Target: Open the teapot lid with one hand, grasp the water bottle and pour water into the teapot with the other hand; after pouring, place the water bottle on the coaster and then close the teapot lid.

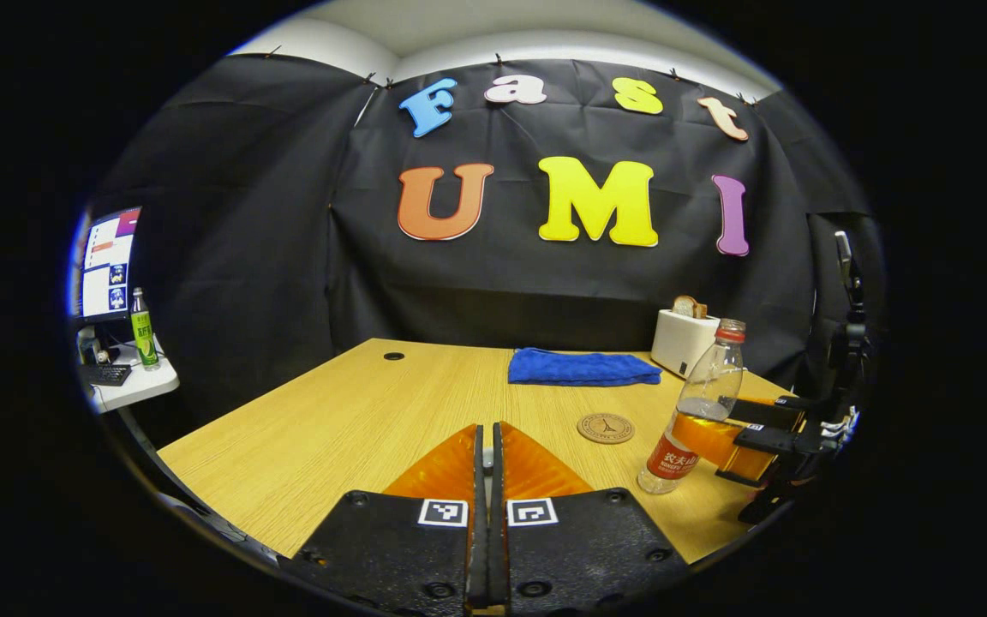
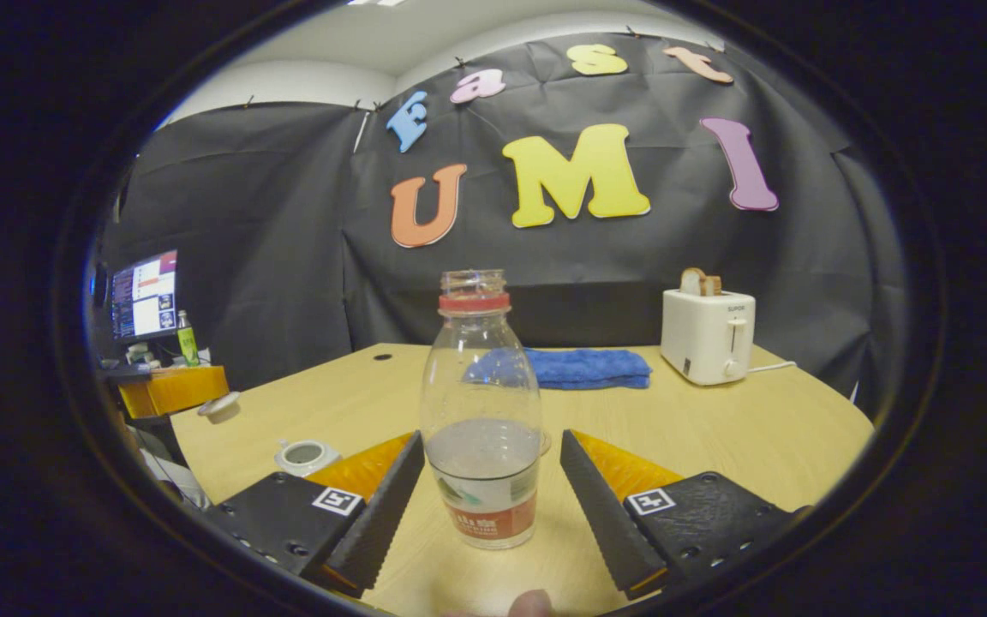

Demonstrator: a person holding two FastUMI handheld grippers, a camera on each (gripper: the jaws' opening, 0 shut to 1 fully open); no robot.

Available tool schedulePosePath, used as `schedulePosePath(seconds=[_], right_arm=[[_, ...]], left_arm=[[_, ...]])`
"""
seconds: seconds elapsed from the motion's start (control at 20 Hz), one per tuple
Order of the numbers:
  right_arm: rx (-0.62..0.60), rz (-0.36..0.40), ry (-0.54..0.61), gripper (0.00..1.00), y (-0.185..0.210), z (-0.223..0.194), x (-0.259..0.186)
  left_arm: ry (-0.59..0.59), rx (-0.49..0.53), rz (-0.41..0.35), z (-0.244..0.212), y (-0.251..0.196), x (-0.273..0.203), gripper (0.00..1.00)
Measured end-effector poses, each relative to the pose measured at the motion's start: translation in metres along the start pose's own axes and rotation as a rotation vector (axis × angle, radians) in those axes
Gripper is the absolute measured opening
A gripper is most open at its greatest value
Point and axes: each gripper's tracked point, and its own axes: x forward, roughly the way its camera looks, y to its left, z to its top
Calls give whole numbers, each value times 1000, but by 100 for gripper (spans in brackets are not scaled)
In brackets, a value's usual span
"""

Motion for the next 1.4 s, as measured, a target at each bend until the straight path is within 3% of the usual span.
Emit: schedulePosePath(seconds=[0.1,0.2,0.3,0.55,0.85,1.0,1.4], right_arm=[[9,4,20,92,1,-5,2],[-3,-3,26,78,2,-5,2],[-82,-8,29,75,5,1,4],[-616,-86,-5,72,4,17,11],[-1062,-108,-23,73,26,14,28],[-1196,-85,-8,72,30,7,36],[-1528,-112,-27,72,41,6,50]], left_arm=[[-17,-21,-1,6,2,0,3],[-24,-23,-2,9,3,1,3],[-27,-12,3,8,6,1,3],[-30,-5,7,10,16,1,3],[-56,-4,23,17,25,-1,3],[-56,19,43,18,32,-3,3],[-68,25,16,24,29,-8,3]])
